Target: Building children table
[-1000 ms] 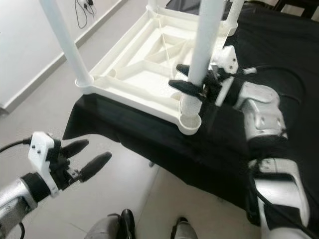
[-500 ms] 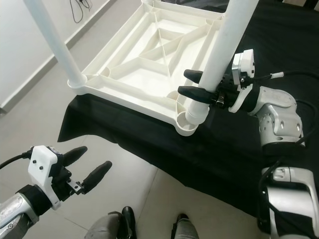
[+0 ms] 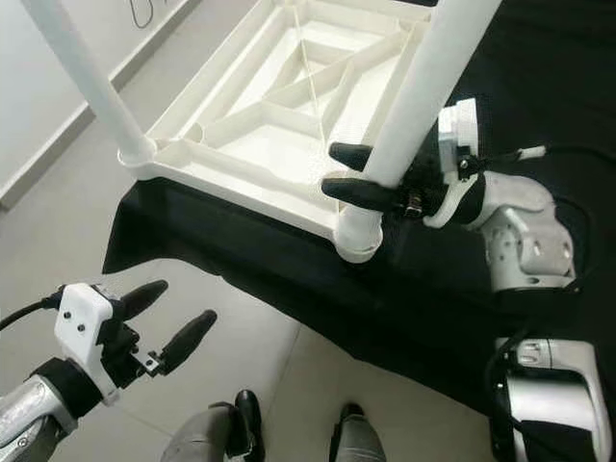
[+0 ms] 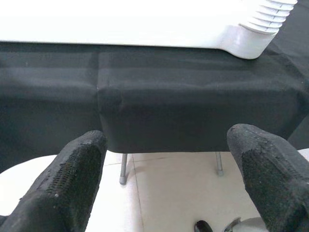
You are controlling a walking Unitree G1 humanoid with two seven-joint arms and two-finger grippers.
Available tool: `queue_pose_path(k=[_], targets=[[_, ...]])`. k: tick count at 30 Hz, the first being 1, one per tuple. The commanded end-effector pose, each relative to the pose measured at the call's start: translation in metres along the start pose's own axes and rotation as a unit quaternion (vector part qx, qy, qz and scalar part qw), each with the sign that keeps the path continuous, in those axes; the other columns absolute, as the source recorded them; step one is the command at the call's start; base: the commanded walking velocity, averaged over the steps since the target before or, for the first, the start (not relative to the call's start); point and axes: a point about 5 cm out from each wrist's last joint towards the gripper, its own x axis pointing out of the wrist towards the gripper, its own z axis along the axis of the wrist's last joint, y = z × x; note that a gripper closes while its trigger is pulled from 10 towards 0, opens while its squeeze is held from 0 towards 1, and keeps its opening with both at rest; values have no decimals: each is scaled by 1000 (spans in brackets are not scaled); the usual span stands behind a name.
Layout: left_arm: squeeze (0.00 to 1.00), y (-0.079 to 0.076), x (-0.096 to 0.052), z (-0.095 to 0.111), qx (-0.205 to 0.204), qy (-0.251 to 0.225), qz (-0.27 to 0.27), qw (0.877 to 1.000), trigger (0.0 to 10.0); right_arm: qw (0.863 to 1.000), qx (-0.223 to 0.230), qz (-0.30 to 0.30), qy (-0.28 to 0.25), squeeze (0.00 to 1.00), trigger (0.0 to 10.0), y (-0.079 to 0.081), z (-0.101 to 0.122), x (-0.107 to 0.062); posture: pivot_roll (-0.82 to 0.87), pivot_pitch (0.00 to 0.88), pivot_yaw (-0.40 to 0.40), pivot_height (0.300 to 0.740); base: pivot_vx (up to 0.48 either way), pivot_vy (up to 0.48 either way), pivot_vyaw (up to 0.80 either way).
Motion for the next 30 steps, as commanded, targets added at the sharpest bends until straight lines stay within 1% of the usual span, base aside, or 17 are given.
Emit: queue_pose_path(k=[1,7,10,14,17,18,23,26,29,30], targets=[[0,-3,-2,-2,1,2,0,1000,10000,1000,8,24,-9,0,10000,7,-2,3,36,360,54,740,0,0,0],[0,-3,-2,-2,3,1,-2,1000,10000,1000,9,26,11,0,10000,8,-9,3,38,355,54,740,0,0,0],[0,-4,-2,-2,4,2,-5,1000,10000,1000,4,10,19,0,10000,0,-12,3,41,356,53,740,0,0,0],[0,-4,-2,-2,4,1,-5,1000,10000,1000,4,6,20,0,10000,-2,-11,3,41,356,53,740,0,0,0],[0,-5,-3,-1,6,0,-3,1000,10000,1000,0,1,17,0,10000,-12,-5,0,48,360,49,740,0,0,0],[0,-5,-3,-1,6,0,-3,1000,10000,1000,-1,1,16,0,10000,-13,-5,-1,48,360,49,740,0,0,0],[0,-5,-3,-1,5,-1,-4,1000,10000,1000,7,25,10,0,10000,-11,-1,-1,49,364,51,740,0,0,0],[0,-5,-3,0,5,-1,-7,1000,10000,998,6,65,26,0,10000,-5,-2,2,52,367,56,740,0,0,0],[0,-5,-4,0,5,-1,-8,1000,10000,997,4,73,32,0,10000,-4,-3,2,54,367,56,740,0,0,0],[0,-5,-4,0,5,0,-8,1000,10000,996,-1,83,41,0,10000,-4,-4,3,56,369,58,740,0,0,0]])
